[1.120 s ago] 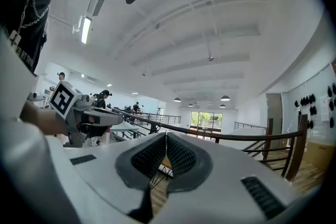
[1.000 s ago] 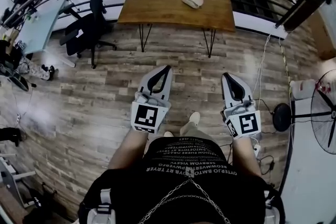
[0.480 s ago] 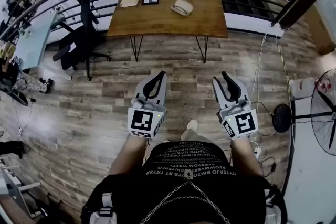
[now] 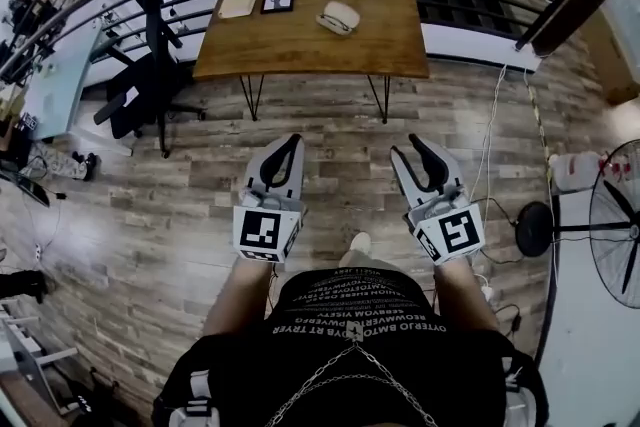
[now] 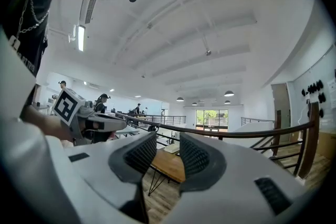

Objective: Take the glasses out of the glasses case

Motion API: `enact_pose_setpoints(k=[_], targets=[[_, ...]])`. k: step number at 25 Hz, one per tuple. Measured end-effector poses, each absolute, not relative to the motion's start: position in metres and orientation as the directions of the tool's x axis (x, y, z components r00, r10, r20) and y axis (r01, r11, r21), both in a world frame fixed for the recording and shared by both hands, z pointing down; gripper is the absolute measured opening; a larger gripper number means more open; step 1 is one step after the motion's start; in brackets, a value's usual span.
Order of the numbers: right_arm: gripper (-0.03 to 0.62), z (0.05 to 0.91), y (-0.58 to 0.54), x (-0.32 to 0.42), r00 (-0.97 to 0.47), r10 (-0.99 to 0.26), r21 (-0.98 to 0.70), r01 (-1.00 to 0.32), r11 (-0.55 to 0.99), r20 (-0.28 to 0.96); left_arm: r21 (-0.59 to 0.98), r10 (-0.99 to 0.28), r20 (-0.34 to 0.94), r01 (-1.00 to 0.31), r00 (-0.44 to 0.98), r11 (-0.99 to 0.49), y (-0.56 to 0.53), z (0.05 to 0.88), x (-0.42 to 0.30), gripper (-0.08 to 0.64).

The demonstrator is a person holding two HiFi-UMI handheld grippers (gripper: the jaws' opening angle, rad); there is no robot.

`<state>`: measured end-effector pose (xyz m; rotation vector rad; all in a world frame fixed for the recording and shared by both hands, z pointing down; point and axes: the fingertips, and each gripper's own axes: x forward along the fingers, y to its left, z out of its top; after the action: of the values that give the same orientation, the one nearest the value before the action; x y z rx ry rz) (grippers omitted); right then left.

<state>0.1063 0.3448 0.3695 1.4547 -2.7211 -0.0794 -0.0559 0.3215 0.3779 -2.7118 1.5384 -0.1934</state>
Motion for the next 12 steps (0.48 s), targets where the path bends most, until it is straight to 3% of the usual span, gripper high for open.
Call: enact_pose_setpoints(k=[12], targets=[[0.126, 0.371, 0.299, 0.136, -0.612, -0.791, 0.072, -0.788, 0.611, 0.021, -0.108, -0.891, 0.075, -0.884, 0.449, -0.454, 0.282, 0.370, -0.026, 0.026]])
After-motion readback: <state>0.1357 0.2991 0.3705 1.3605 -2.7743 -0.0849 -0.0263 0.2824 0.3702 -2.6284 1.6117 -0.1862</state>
